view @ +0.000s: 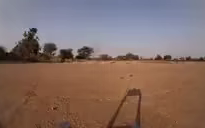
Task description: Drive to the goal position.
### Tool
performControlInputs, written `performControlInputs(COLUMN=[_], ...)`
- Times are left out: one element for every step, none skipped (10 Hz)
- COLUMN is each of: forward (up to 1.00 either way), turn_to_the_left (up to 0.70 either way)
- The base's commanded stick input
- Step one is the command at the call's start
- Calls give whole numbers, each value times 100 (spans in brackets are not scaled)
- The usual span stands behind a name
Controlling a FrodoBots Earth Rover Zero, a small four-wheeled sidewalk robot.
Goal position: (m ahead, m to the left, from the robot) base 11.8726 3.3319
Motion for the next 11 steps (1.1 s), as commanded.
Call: performControlInputs(forward=[67, 67, 67, 67, 67, 67, 67, 67, 67, 67, 67], turn_to_the_left=[0, 0, 0, 0, 0, 0, 0, 0, 0, 0, 0])
